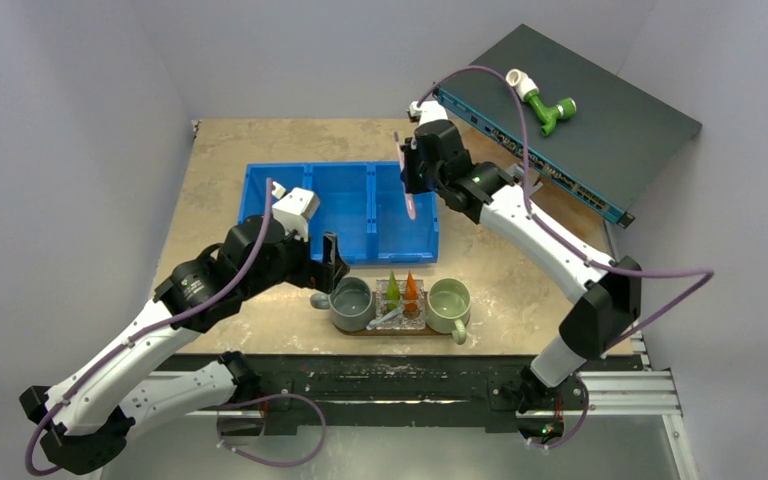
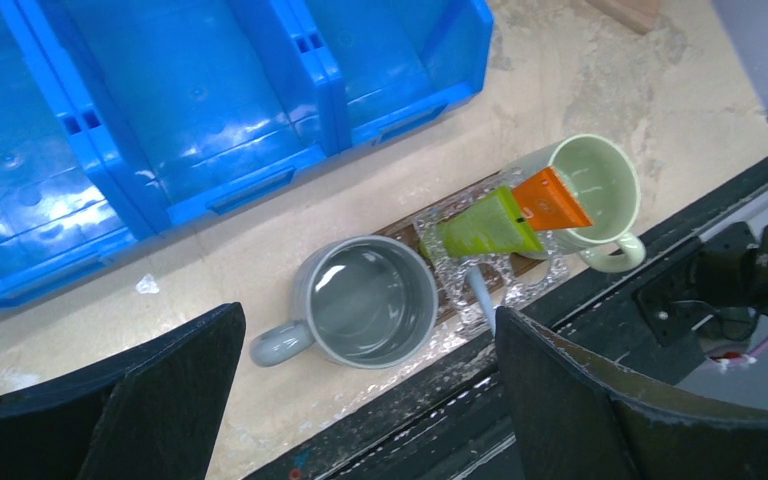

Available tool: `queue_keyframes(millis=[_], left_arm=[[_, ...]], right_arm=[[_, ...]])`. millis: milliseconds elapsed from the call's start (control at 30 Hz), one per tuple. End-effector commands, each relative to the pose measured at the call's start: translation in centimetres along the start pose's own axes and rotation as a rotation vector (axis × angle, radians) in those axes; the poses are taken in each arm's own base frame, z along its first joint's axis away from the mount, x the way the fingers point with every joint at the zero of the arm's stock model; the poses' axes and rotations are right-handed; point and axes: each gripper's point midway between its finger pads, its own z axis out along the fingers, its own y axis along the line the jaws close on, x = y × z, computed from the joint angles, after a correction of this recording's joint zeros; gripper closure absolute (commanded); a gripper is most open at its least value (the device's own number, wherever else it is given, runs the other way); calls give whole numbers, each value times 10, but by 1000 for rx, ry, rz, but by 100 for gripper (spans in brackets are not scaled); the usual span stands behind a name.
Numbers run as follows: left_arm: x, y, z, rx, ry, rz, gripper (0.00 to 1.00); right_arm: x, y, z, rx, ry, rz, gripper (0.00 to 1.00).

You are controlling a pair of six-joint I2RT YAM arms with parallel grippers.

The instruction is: Prepare toiletry sets of a toothbrush and toothpaste on the tray

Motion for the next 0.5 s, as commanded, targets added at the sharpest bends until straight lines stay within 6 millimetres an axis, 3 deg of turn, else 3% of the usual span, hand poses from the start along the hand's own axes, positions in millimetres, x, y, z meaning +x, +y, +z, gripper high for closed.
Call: queue_keyframes(millis=[0,333,467], left_arm=[[-31,-26,-8,116,-86,-56,5],[-51,-64,-13,287,-123,-157,5],[-56,-73,-14,337,-134,-196,5]], right_arm=[[-24,31,-36,-178,-80,107,100],[-35,95,-107,-471,-127,252,100],[-37,109,-127,-538,-140,296,100]])
